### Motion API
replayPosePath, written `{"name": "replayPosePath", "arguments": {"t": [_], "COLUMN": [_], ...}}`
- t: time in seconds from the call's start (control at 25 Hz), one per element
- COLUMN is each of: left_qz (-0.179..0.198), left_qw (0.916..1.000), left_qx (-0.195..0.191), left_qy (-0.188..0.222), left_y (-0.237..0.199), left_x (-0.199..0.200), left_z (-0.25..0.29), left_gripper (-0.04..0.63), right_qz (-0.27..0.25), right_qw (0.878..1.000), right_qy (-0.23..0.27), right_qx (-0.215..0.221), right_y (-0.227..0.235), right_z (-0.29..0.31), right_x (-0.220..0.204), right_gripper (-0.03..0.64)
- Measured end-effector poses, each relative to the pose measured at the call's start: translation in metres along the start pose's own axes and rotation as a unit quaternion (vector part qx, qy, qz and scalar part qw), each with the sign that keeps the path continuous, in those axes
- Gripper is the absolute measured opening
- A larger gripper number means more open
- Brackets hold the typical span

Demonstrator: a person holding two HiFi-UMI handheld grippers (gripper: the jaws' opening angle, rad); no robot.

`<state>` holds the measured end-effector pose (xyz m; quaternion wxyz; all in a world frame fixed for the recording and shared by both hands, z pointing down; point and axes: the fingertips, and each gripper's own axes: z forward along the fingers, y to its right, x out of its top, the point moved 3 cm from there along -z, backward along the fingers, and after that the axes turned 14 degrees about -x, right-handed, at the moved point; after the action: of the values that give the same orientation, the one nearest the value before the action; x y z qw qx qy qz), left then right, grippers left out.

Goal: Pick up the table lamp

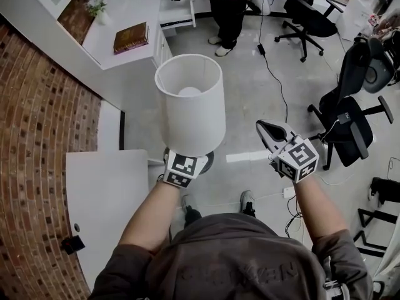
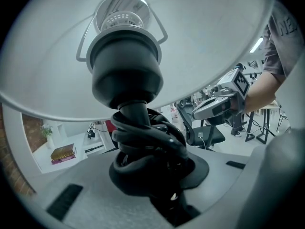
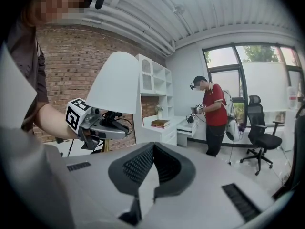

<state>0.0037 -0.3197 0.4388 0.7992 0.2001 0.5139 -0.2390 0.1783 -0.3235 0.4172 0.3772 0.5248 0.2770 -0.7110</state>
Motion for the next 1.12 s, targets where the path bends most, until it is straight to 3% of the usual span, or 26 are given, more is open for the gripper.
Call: {"name": "replayPosePath", "arguments": {"t": [1.12], "left_qz": [-0.014], "left_qw": [0.9998], "left_qx": [0.014], "left_qy": [-0.002], "left_y": [-0.012], "left_x": [-0.012], "left_z": [-0.019], "left_gripper": [0.095], "right_qz": [-0.007], "right_qw": [1.000], "right_qy": [-0.006], "right_qx": [0.013], "right_y": [-0.016], "right_z": [0.014], "right_x": [0.001], "right_gripper": [-0.008]}}
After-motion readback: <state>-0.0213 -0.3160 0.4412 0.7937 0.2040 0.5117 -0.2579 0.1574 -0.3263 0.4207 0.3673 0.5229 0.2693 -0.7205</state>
